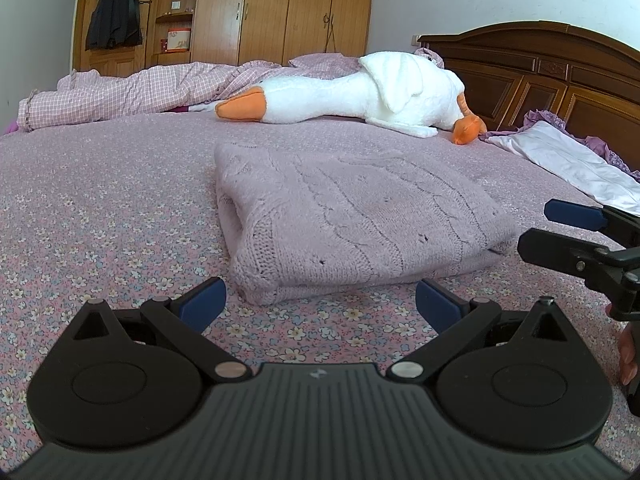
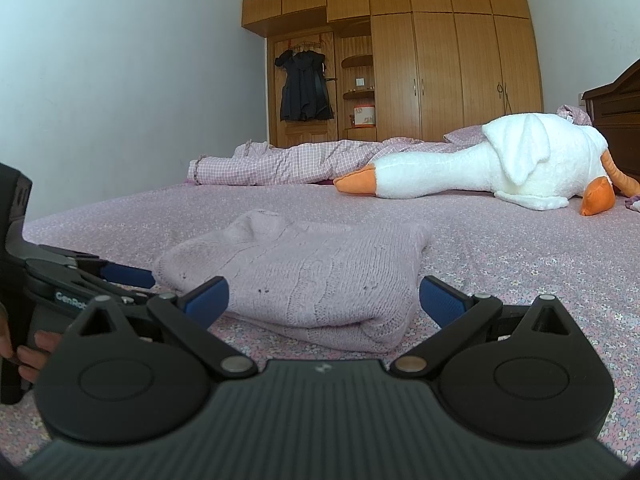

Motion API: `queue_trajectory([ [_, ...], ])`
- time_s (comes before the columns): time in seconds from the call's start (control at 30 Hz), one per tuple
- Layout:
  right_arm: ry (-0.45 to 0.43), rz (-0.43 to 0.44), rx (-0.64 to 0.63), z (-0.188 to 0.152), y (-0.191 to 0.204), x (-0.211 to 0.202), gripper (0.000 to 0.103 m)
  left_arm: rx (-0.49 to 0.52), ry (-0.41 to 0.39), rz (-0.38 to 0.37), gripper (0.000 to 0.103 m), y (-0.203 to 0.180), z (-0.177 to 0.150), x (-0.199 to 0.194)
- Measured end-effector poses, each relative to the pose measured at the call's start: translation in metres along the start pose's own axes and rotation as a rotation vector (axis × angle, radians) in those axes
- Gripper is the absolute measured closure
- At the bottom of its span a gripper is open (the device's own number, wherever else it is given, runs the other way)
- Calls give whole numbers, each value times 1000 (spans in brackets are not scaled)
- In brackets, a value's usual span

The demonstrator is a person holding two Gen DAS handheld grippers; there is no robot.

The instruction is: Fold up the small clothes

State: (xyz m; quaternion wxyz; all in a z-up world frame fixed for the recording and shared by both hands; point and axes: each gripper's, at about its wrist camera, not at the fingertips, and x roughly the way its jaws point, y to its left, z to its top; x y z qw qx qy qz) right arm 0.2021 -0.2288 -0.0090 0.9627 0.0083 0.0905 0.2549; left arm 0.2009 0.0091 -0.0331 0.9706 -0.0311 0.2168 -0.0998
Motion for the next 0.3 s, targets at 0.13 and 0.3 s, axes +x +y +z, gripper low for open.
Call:
queue_trajectory([
  [0.13,10,2,1,-1,-3,2,0,2,-6,-1,0,-2,2,-2],
  [0.3,11,1,1,-2,-4,2,0,5,-7,-1,0,-3,2,-3],
])
